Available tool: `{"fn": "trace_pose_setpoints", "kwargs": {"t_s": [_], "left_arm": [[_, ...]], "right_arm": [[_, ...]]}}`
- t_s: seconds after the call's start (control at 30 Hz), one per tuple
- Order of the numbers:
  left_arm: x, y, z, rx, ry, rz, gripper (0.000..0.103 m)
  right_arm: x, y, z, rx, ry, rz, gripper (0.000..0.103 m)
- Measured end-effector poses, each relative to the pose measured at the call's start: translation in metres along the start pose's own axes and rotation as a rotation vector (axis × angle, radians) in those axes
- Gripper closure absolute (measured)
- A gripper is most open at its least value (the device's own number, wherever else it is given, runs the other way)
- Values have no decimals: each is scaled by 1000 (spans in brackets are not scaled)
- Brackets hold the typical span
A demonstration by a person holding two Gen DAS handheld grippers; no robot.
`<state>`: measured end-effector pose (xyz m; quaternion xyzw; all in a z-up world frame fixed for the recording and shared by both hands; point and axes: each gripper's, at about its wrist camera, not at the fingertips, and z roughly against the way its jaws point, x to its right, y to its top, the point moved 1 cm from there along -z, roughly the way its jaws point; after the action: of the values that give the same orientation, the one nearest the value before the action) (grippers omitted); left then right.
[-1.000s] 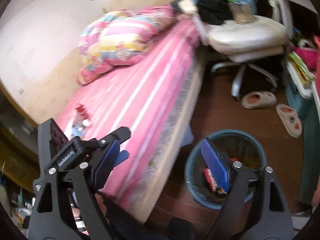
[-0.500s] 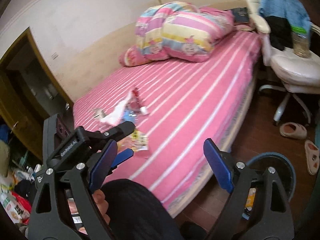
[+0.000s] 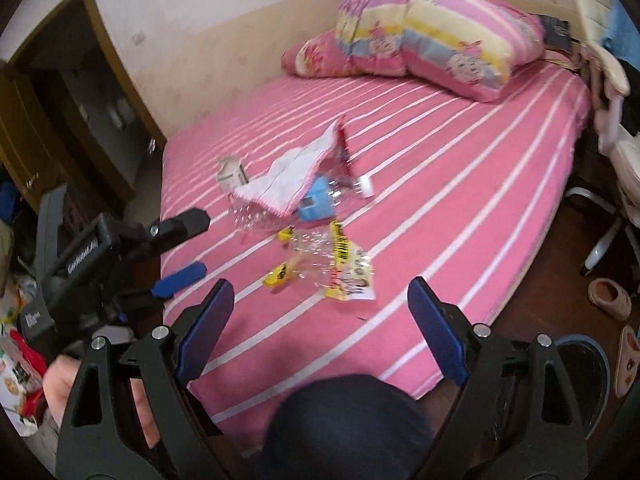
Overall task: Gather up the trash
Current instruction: 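Move both tools back over the remaining trash on the bed, then grasp the crushed bottle and yellow wrapper with the right tool while the left tool grasps the white cloth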
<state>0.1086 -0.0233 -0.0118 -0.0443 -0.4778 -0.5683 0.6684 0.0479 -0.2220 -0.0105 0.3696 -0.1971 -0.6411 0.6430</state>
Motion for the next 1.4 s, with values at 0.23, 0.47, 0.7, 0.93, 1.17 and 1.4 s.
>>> {"fn": "trace_pose_setpoints", "kwargs": {"t_s": [0.23,0.47,0.7,0.93,1.17,1.4], "left_arm": [[-4,28,-22,27,90,-154,14],[7,52,-53,74,153,-333,14],[-1,82,-89,85,196,-375,14],[-16,102,-128,-8,248,-382,19],[-25,94,-155,-124,283,-423,56],[-26,94,-147,-108,244,-395,98]], "right_arm": [[-17,13,-58,-60,-29,67,15],[-11,14,-108,-113,-69,79,15],[-6,18,-139,-139,-95,86,15],[2,21,-174,-202,-117,75,15],[6,18,-193,-251,-69,71,32],[8,17,-186,-215,-46,60,41]]}}
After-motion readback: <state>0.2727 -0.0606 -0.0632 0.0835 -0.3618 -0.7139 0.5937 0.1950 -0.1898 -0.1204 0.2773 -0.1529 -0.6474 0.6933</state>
